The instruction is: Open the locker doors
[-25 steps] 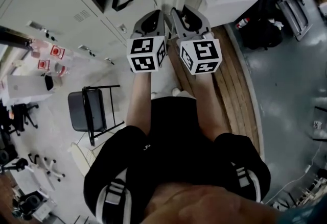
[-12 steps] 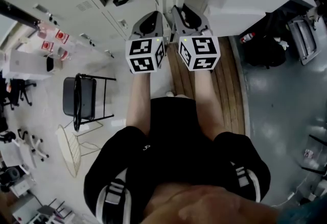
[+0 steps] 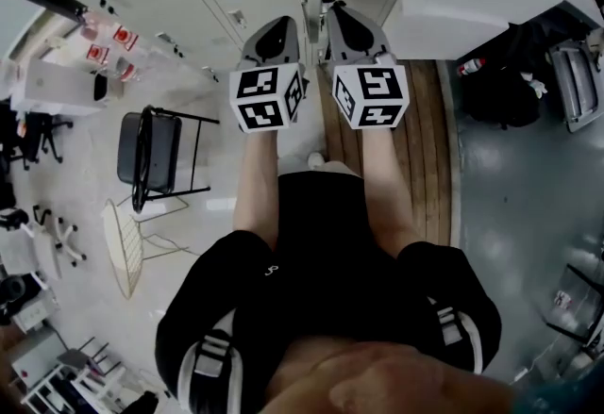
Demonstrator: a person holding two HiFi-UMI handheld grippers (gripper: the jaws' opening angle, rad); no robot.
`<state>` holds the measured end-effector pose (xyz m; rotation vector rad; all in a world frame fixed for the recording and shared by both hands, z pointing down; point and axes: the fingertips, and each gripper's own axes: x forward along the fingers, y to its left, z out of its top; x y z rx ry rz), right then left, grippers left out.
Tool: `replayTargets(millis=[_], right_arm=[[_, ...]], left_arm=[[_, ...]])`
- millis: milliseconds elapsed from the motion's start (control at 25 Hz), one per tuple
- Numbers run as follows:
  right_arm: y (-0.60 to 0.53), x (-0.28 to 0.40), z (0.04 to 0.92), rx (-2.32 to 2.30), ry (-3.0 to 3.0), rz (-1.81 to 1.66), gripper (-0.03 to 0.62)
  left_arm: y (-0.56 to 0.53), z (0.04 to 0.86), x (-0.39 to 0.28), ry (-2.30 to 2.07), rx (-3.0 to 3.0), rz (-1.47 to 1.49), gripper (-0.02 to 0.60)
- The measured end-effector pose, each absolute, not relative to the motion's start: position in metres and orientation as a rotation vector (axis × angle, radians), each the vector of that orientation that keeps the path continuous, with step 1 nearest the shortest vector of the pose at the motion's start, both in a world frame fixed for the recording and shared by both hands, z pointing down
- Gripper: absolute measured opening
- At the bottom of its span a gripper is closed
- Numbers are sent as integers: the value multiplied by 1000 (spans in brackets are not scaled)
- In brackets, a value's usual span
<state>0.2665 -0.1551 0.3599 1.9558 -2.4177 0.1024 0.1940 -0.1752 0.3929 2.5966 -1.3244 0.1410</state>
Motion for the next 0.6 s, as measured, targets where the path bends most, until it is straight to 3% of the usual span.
replayTargets(millis=[600], right_arm=[[-102,259,375,1998,-2398,216,17]], left_arm=[[-126,403,159,-1343,2562,124,11]])
